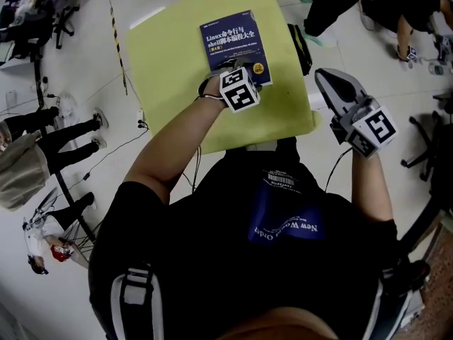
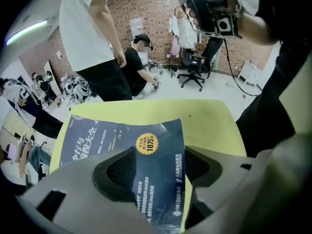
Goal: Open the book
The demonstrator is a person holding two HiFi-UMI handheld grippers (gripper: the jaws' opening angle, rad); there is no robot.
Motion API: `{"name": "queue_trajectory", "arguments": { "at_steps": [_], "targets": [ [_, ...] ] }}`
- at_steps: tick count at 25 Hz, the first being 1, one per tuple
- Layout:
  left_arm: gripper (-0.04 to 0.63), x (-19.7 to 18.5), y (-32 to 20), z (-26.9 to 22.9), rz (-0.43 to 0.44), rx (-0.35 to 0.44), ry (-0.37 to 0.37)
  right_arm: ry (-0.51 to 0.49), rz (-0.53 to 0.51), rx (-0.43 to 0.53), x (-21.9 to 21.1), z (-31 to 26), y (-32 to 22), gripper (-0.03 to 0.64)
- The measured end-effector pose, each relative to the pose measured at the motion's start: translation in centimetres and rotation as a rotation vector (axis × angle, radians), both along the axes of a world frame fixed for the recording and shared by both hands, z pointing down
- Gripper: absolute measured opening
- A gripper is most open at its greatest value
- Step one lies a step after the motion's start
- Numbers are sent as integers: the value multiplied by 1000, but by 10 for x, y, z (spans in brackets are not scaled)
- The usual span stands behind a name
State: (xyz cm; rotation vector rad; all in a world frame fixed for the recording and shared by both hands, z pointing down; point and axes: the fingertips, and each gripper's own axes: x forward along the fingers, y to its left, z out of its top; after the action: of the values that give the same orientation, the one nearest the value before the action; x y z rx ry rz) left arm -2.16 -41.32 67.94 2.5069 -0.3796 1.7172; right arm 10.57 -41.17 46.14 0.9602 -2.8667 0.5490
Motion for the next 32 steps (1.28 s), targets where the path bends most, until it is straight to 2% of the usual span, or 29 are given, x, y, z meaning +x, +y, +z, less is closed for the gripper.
{"name": "queue_trajectory", "arguments": {
  "at_steps": [3,6,10,14,17,24,26,28,32],
  "targets": [
    [201,0,6,-6,-39,-57,63,-8,5,7,3,-2,0,-14],
    [159,1,8,-9,-87,-79,99,-21,6,-11,4,-1,1,-14],
    [158,1,7,-6,-87,-80,43,-41,1,-27,-4,-3,1,-14],
    [158,-2,6,-3,-91,-148,-6,-31,-18,-20,-15,-3,0,-14],
    [160,-1,5,-3,-93,-201,-17,-45,-27,-28,-22,-5,1,-14],
    [158,-4,4,-3,-110,-261,-23,-33,-35,-29,-24,-8,2,-14],
    [139,-7,1,-9,-135,-274,28,-12,-36,-25,-24,-6,2,-14],
    [89,-10,-1,-19,-182,-266,114,-1,-39,-22,-24,-6,2,-14],
    [71,-18,-3,-44,-274,-192,313,10,-49,-36,-29,-6,1,-14]
  ]
}}
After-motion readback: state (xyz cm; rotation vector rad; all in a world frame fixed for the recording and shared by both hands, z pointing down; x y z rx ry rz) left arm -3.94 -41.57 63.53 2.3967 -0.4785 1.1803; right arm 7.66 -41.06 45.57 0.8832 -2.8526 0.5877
